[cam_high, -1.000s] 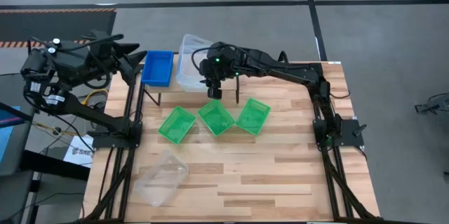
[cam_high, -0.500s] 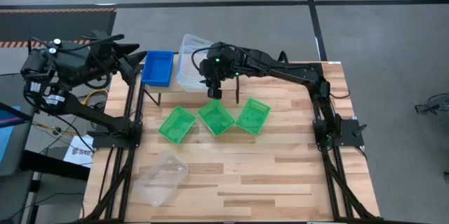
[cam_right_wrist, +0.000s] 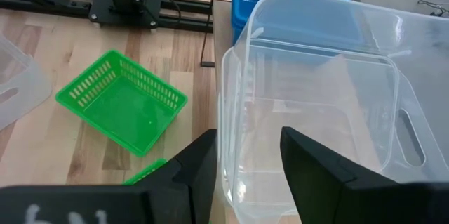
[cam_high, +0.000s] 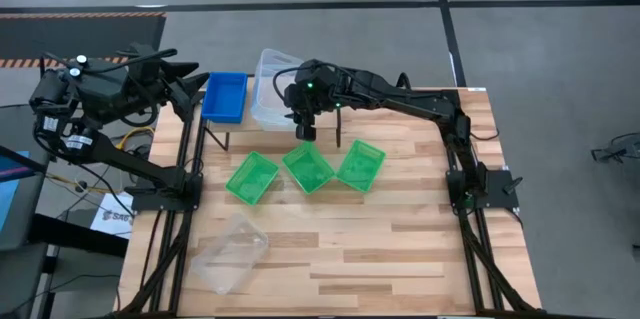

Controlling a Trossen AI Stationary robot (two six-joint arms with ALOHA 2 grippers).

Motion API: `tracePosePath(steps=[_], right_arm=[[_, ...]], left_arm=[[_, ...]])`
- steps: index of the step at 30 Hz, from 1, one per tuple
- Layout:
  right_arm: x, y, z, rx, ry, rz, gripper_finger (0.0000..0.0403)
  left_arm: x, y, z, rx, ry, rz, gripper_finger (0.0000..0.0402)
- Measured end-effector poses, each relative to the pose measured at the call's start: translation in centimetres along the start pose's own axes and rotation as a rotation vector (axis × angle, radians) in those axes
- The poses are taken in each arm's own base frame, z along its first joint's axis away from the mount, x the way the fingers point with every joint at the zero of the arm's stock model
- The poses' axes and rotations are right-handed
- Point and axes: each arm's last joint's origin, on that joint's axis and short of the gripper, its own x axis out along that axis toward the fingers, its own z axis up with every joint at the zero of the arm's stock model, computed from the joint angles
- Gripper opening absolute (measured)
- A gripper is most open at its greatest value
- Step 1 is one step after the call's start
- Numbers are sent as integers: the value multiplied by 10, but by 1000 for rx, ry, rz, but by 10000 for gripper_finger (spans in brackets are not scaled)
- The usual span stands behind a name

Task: Stack baskets on shelf by color
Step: Stack the right transparent bin on top of the other transparent bin on the shelf

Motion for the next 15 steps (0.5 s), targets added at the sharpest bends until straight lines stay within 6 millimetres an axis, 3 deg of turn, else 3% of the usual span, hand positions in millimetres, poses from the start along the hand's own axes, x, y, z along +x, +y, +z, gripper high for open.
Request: tracePosePath(steps=[15], right_arm=[[0, -3, 0, -23, -11, -8, 178]], left_arm=[[0, 0, 0, 0, 0, 0, 176]])
